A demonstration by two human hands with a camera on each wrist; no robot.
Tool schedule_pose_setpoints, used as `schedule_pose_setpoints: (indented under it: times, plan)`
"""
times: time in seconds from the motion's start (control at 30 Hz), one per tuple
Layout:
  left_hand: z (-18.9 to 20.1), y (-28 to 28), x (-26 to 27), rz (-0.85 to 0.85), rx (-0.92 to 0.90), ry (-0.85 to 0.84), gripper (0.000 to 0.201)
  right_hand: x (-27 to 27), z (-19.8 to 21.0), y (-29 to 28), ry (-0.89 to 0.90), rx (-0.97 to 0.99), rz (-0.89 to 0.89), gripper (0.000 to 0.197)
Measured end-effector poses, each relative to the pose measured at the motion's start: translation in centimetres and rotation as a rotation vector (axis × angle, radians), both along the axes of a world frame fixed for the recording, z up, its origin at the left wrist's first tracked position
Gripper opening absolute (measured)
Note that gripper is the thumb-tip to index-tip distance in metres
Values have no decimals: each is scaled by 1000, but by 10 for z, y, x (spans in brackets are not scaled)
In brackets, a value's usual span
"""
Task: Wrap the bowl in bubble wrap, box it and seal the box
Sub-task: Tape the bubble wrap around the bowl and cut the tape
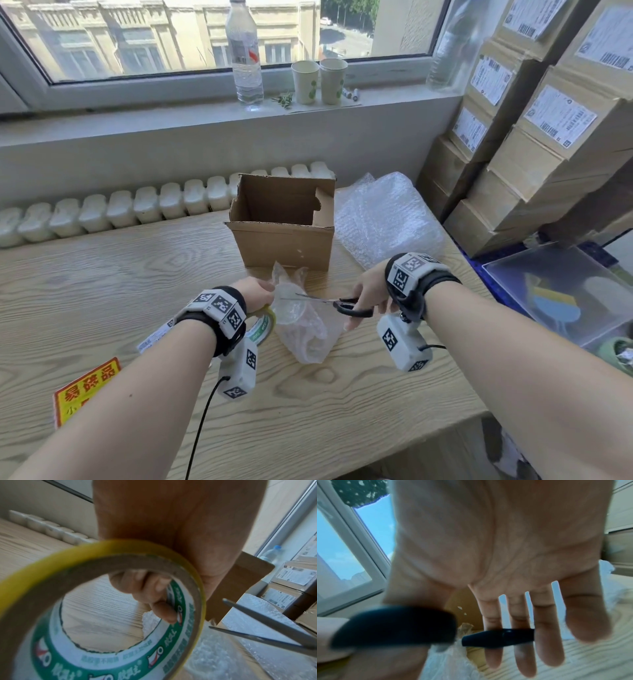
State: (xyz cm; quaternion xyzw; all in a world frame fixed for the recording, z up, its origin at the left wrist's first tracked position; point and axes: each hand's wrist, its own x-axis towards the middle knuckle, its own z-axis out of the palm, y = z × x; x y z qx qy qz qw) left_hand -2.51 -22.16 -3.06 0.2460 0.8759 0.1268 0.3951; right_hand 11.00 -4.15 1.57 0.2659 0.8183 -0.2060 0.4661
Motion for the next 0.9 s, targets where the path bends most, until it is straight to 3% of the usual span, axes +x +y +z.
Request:
schedule_pose_setpoints:
  times: [0.23,0.43,0.57,0.7,0.9]
  plan:
    - [3,8,2,-51,-68,-4,48,3,-6,4,118,100,88,29]
    - [0,9,6,-55,-20,-2,38,11,-14,16,311,-56,-230,39]
    - [-6,2,2,0,-15,13,19,17,-25,20,341,19,-399,41]
    - [0,1,1,-10,-36,-16,19,14,-47,19,299,150,-457,37]
    - [6,-3,2,-20,24,-81,14,2,-63,0,262,248,-401,43]
